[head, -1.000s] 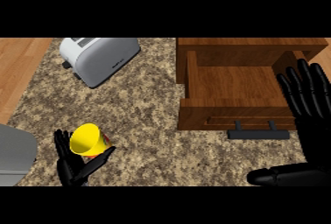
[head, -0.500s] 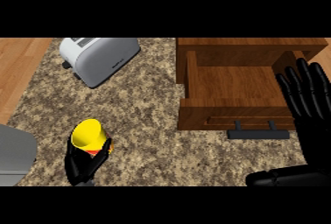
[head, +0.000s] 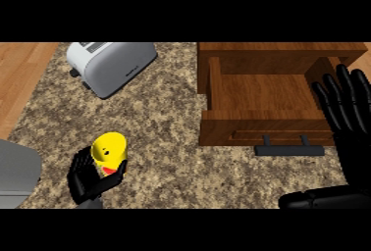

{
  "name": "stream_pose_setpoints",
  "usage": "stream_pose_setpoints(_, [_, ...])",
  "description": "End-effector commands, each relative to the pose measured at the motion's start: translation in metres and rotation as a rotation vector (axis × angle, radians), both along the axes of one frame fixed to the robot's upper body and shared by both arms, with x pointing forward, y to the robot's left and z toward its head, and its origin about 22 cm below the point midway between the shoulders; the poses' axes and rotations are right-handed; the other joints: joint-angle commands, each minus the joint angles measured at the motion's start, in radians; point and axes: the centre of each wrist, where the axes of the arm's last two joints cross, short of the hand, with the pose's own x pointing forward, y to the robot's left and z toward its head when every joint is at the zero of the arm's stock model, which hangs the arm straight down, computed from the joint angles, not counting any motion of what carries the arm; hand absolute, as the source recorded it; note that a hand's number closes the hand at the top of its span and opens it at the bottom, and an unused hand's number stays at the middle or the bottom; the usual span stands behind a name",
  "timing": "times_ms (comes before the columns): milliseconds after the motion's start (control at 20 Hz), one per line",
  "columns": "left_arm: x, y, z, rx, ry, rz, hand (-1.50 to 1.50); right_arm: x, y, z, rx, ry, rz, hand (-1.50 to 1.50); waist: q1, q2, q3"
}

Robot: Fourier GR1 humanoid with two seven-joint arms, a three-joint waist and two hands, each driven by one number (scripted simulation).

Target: Pick up the cup, place it into the drawer and close the drawer

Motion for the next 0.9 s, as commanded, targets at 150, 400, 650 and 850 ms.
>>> stream_pose_setpoints(150, [0.026,0.001,0.012,0.09,-0.102,-0.15,1.5,0.008,-0.013,-0.009,0.001,-0.005,0.008,-1.5,-0.004,0.001,0.0])
stream_pose_setpoints(400, [0.04,0.032,0.034,0.088,-0.124,-0.381,1.5,0.002,-0.016,0.008,0.015,-0.002,0.011,-1.5,-0.003,-0.001,0.0])
stream_pose_setpoints(650, [0.06,0.018,0.059,0.06,-0.22,-0.508,1.5,0.008,-0.021,0.002,0.0,0.016,-0.011,-1.5,0.004,-0.002,0.001])
stream_pose_setpoints(850, [0.073,0.007,0.1,0.125,-0.226,-0.57,1.5,-0.004,-0.002,-0.008,0.0,0.019,-0.009,-1.5,0.006,-0.003,0.001])
